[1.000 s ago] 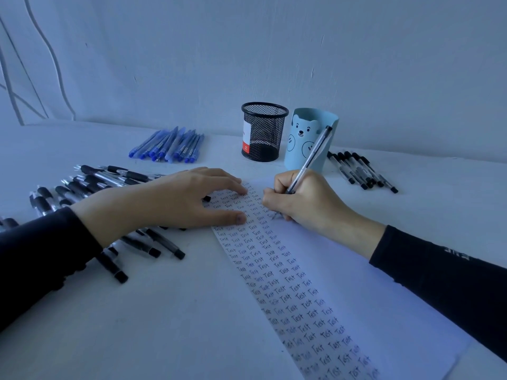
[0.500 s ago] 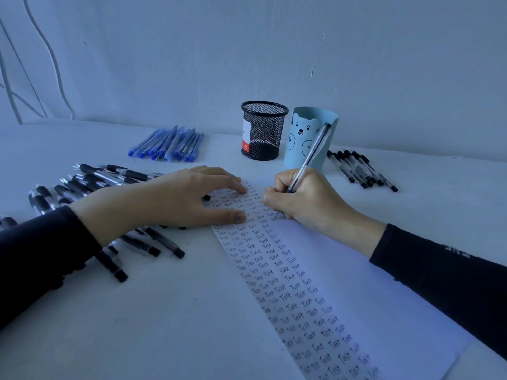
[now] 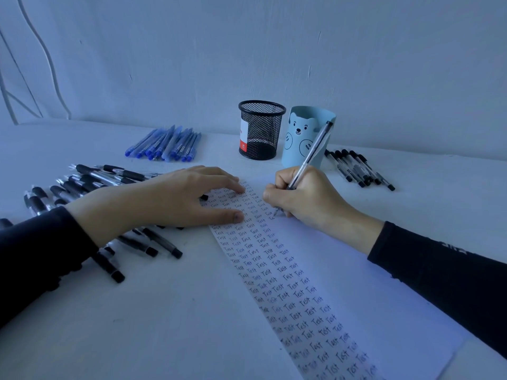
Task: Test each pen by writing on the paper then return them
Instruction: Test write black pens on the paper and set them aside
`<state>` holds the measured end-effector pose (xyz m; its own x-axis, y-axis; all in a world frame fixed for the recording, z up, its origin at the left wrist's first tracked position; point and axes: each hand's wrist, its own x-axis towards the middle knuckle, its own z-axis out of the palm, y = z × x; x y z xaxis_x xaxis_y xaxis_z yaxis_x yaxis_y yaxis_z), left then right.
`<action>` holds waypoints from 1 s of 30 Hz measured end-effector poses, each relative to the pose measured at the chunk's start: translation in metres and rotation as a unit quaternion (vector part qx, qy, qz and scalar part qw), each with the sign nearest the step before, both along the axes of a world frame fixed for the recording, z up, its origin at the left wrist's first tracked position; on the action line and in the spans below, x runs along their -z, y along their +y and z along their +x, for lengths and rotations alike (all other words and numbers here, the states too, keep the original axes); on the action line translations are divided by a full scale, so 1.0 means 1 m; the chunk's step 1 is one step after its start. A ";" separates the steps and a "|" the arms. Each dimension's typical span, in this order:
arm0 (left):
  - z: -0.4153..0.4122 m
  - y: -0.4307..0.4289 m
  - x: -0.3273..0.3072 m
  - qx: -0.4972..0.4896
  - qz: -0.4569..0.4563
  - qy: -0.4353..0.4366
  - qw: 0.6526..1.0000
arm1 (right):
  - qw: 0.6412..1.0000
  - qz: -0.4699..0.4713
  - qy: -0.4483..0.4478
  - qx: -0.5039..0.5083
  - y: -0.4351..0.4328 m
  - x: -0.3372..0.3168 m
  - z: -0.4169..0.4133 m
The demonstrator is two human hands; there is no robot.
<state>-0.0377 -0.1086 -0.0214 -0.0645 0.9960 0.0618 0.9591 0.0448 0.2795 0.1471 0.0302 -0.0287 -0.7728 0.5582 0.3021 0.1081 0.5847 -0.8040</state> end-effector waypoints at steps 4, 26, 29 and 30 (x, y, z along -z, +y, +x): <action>-0.001 0.000 0.001 -0.001 -0.002 0.000 1.000 | 1.000 0.002 -0.006 -0.003 0.000 0.001 -0.001; 0.000 -0.002 -0.003 0.000 -0.017 0.009 1.000 | 0.968 -0.240 0.048 -0.052 0.012 -0.033 0.008; 0.000 -0.002 -0.001 0.004 -0.009 0.008 1.000 | 0.929 -0.338 0.079 -0.127 0.016 -0.044 0.010; -0.001 -0.002 -0.001 0.005 -0.007 0.006 1.000 | 0.912 -0.372 0.089 -0.147 0.018 -0.047 0.011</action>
